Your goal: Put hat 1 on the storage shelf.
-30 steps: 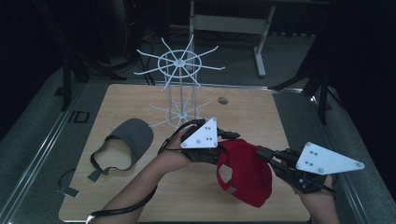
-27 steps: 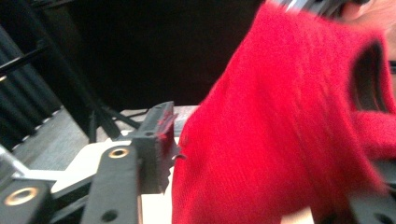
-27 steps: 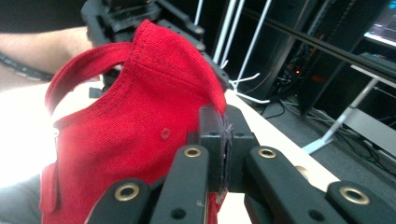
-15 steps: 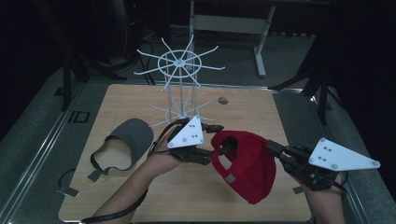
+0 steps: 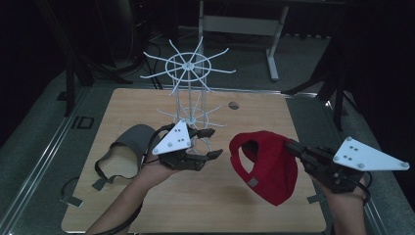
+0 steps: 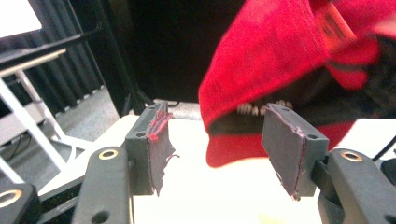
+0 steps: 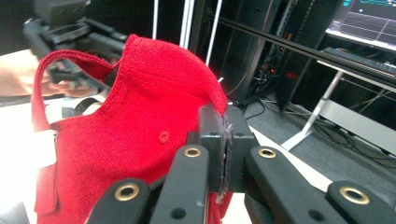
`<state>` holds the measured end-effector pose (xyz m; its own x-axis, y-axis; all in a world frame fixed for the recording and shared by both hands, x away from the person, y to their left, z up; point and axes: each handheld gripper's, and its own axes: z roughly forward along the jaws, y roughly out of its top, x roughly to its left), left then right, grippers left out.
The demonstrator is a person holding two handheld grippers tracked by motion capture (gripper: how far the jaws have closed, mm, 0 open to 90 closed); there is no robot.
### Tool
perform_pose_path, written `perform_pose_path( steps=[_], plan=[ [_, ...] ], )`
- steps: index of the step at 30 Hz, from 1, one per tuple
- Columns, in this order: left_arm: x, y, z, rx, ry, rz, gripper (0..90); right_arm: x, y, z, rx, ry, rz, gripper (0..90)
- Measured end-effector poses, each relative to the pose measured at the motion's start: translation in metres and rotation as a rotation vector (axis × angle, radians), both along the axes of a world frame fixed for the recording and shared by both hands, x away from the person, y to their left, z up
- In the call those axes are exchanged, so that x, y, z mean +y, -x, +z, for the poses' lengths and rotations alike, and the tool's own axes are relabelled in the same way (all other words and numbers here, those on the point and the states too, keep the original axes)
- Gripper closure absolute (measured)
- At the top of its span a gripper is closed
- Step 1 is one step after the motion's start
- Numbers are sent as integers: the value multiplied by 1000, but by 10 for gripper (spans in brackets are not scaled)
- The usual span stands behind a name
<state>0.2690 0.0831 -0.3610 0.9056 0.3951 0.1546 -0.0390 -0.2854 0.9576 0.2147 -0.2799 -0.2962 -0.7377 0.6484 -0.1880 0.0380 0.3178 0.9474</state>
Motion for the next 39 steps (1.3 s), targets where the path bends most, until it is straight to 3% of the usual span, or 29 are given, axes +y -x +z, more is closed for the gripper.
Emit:
perform_pose_path(
  steps=[7,12,23,28,33,39],
  plan=[
    [11,11,-22,41,-10,2,423,-8,-15,8,8,-47,-48,886],
    [22,18,-43,72,-20,15,423,-10,-25,17,-2,-57,-80,886],
    [46,27,-87,145,2,49,423,-8,-47,40,-18,-92,-126,886],
    [55,30,-107,188,-15,69,423,-3,-56,54,-39,-92,-152,885],
    [66,35,-127,218,3,79,423,2,-68,67,-53,-97,-174,885],
    [78,40,-147,235,35,104,424,7,-83,81,-59,-152,-193,885]
  ],
)
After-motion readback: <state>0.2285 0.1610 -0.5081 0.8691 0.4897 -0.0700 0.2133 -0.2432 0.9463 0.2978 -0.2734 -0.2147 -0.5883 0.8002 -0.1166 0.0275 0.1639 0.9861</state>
